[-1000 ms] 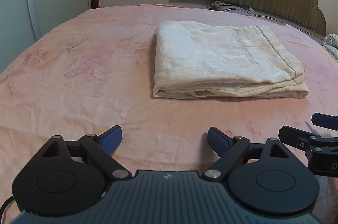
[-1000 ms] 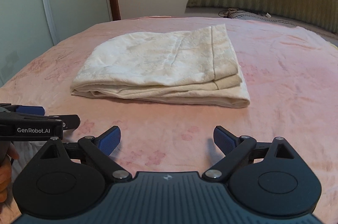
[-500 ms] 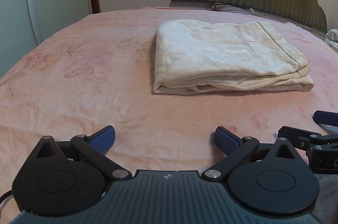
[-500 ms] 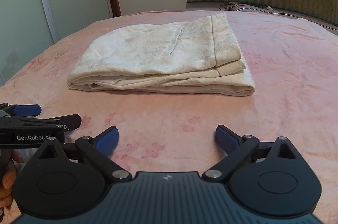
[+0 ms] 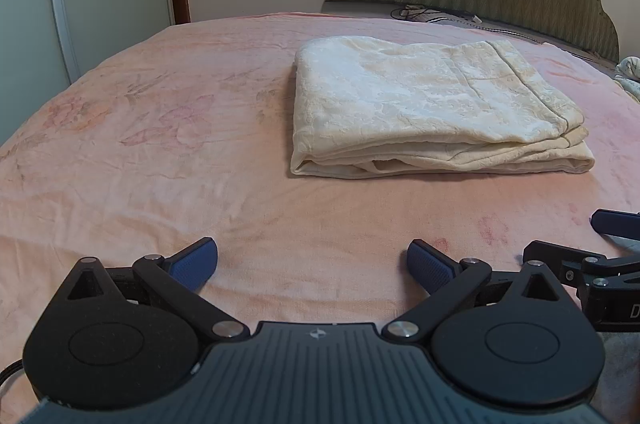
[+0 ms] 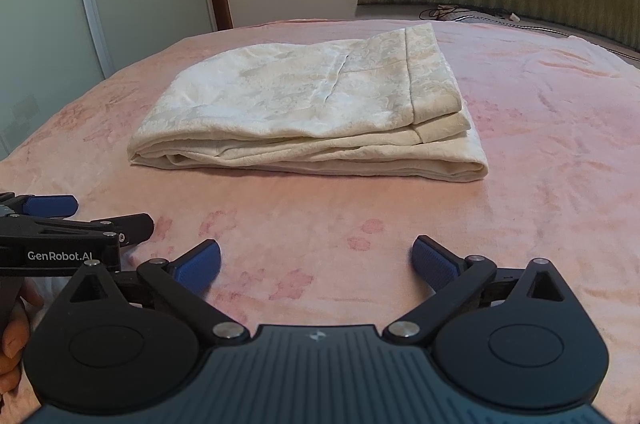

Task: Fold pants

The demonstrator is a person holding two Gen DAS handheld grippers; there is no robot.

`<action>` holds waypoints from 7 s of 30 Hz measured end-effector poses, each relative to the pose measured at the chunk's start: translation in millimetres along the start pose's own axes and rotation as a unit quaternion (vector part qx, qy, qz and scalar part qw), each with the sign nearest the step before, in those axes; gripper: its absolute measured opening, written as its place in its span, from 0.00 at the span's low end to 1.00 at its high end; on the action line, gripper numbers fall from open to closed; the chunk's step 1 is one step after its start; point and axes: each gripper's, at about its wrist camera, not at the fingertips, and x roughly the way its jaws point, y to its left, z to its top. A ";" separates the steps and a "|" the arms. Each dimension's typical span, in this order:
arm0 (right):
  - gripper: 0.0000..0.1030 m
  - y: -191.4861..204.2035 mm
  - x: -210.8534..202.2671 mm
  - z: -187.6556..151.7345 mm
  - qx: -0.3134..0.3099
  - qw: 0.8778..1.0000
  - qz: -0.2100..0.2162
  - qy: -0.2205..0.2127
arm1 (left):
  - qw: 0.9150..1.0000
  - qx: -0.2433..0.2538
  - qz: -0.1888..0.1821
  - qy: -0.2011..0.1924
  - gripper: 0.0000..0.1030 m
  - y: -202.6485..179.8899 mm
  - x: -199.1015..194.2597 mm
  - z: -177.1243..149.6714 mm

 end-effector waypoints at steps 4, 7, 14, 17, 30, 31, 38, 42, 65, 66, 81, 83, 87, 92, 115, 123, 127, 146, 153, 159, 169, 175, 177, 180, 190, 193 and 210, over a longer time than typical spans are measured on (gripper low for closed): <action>1.00 0.2 0.0 -0.1 0.002 1.000 0.001 -0.001 | 1.000 0.000 0.000 0.000 1.00 0.0 0.0 -0.1; 1.00 -0.4 -0.4 -0.1 0.001 1.000 0.001 0.000 | 1.000 0.000 -0.001 0.000 1.00 0.0 -0.1 -0.1; 1.00 -0.7 -0.9 -0.1 0.000 1.000 0.000 0.000 | 1.000 -0.001 -0.001 0.000 1.00 -0.3 -0.3 -0.3; 1.00 -1.3 -1.3 0.0 0.001 1.000 0.001 0.000 | 1.000 0.000 0.000 0.000 1.00 -0.3 -0.4 -0.2; 1.00 -7.2 -3.2 1.1 0.024 1.000 0.017 -0.008 | 1.000 0.000 0.001 -0.002 1.00 -0.7 -0.8 -1.5; 1.00 -5.9 -3.0 0.8 0.021 1.000 0.014 -0.007 | 1.000 0.000 0.001 -0.002 1.00 -0.1 -0.3 -1.0; 1.00 12.1 3.3 -0.2 -0.031 0.999 -0.028 0.012 | 1.000 0.001 0.001 -0.001 1.00 2.1 0.3 0.0; 1.00 7.4 2.4 -0.7 -0.022 1.000 -0.020 0.009 | 1.000 0.000 0.000 -0.001 1.00 1.5 0.3 -0.2; 1.00 2.4 4.9 2.0 -0.008 0.998 -0.055 0.009 | 1.000 -0.001 0.000 -0.001 1.00 1.6 0.4 -0.5; 1.00 1.7 4.7 2.0 -0.006 0.998 -0.054 0.009 | 1.000 -0.001 0.000 -0.001 1.00 1.6 0.3 -0.5; 1.00 1.3 3.9 2.1 -0.007 0.998 -0.055 0.009 | 1.000 0.000 0.000 -0.002 1.00 0.8 0.6 -0.8; 1.00 1.3 3.8 2.1 -0.007 0.998 -0.055 0.009 | 1.000 0.000 0.000 -0.002 1.00 1.0 0.7 -0.8; 1.00 0.7 3.6 2.1 -0.007 0.998 -0.055 0.009 | 1.000 0.000 0.000 -0.002 1.00 1.0 0.7 -0.8; 1.00 0.9 3.6 2.1 -0.007 0.998 -0.055 0.009 | 1.000 0.000 0.000 -0.002 1.00 1.0 0.8 -0.8; 1.00 1.6 3.8 2.1 -0.007 0.998 -0.055 0.009 | 1.000 0.000 0.000 -0.002 1.00 1.0 0.8 -0.9; 1.00 1.3 3.6 2.1 -0.007 0.998 -0.055 0.009 | 1.000 0.000 0.000 -0.002 1.00 1.1 0.8 -0.9; 1.00 1.4 3.7 2.0 -0.007 0.998 -0.055 0.009 | 1.000 0.000 0.000 -0.001 1.00 1.0 0.9 -0.8; 1.00 0.9 3.6 2.1 -0.007 0.998 -0.055 0.009 | 1.000 0.000 0.000 -0.001 1.00 1.1 0.8 -0.9; 1.00 0.9 3.5 2.0 -0.006 0.999 -0.054 0.008 | 1.000 0.000 0.000 -0.001 1.00 1.2 0.8 -0.8; 1.00 -5.7 -0.7 1.6 0.011 0.999 -0.047 -0.001 | 1.000 -0.001 0.000 -0.002 1.00 1.1 0.9 -0.9; 1.00 -5.0 2.1 2.0 0.008 0.997 -0.071 0.006 | 1.000 0.000 0.000 -0.001 1.00 1.1 0.9 -0.8; 1.00 -6.5 1.4 1.4 0.008 0.997 -0.071 0.005 | 1.000 0.000 0.000 -0.001 1.00 1.0 0.8 -0.8; 1.00 -6.5 1.3 1.4 0.008 0.997 -0.071 0.005 | 1.000 0.000 0.000 -0.001 1.00 1.0 0.8 -0.8; 1.00 -6.4 1.4 1.4 0.008 0.997 -0.071 0.005 | 1.000 -0.001 0.000 -0.001 1.00 1.0 0.8 -0.7; 1.00 -6.4 1.5 1.4 0.008 0.997 -0.071 0.005 | 1.000 -0.001 0.000 -0.001 1.00 1.1 0.8 -0.7; 1.00 -6.3 1.5 1.4 0.009 0.997 -0.071 0.005 | 1.000 0.000 0.000 -0.001 1.00 1.1 0.8 -0.8; 1.00 -6.3 1.5 1.4 0.009 0.997 -0.071 0.005 | 1.000 0.000 0.000 -0.001 1.00 1.1 0.9 -0.7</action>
